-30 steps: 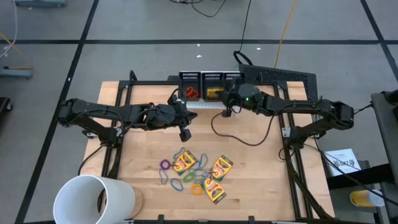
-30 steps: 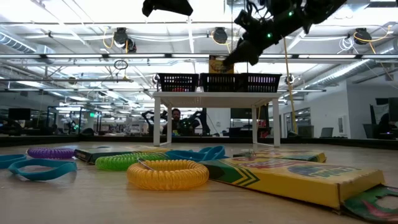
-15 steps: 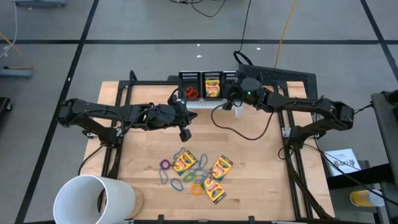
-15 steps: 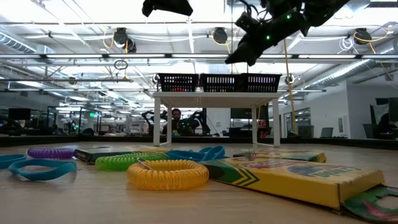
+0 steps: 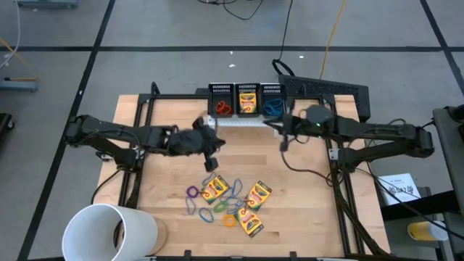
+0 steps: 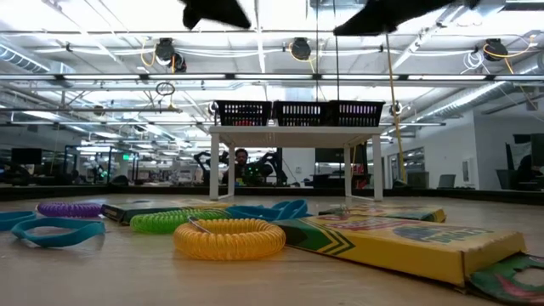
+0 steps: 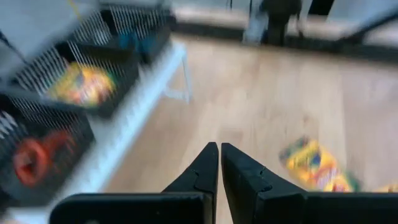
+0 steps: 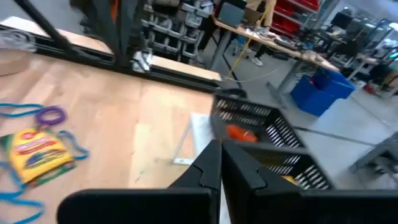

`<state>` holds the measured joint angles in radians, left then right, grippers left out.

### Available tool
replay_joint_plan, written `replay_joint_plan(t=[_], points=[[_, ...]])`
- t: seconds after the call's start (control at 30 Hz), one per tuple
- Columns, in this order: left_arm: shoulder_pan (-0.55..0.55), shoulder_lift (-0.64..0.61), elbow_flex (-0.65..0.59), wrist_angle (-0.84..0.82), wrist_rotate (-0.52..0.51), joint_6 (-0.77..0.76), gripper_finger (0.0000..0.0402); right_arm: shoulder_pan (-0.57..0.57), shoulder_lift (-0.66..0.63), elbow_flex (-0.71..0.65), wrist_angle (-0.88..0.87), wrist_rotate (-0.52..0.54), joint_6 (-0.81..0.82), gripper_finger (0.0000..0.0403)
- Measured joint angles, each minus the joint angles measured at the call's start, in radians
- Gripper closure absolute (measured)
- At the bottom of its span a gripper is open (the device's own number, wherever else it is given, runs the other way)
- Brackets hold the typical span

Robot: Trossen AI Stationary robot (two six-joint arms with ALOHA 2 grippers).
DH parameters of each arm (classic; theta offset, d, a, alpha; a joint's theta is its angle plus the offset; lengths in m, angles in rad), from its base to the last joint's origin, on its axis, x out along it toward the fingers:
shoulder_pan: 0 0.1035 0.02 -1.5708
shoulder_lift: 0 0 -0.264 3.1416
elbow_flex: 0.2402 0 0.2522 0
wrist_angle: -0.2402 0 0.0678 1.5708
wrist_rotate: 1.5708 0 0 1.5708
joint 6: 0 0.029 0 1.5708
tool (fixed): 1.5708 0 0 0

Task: Pick & Place Office Desk Supplies
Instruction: Put the crayon box into the middle black bin on the shelf

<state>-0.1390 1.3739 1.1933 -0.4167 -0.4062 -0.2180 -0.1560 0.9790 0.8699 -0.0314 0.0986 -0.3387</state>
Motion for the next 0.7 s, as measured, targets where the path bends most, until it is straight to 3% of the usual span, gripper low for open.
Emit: replay_joint_plan(t=[0.3,0.7], points=[[-0.091,0.001,-0.205,0.075,0.005,-0.101,0.0371,0.075,-0.216,-0.269,0.120,0.001,0.077,0.0403],[-0.130,0.019,-0.471,0.109,0.278,-0.162,0.0371,0.119,-0.252,-0.537,0.518,0.004,0.037,0.0395]])
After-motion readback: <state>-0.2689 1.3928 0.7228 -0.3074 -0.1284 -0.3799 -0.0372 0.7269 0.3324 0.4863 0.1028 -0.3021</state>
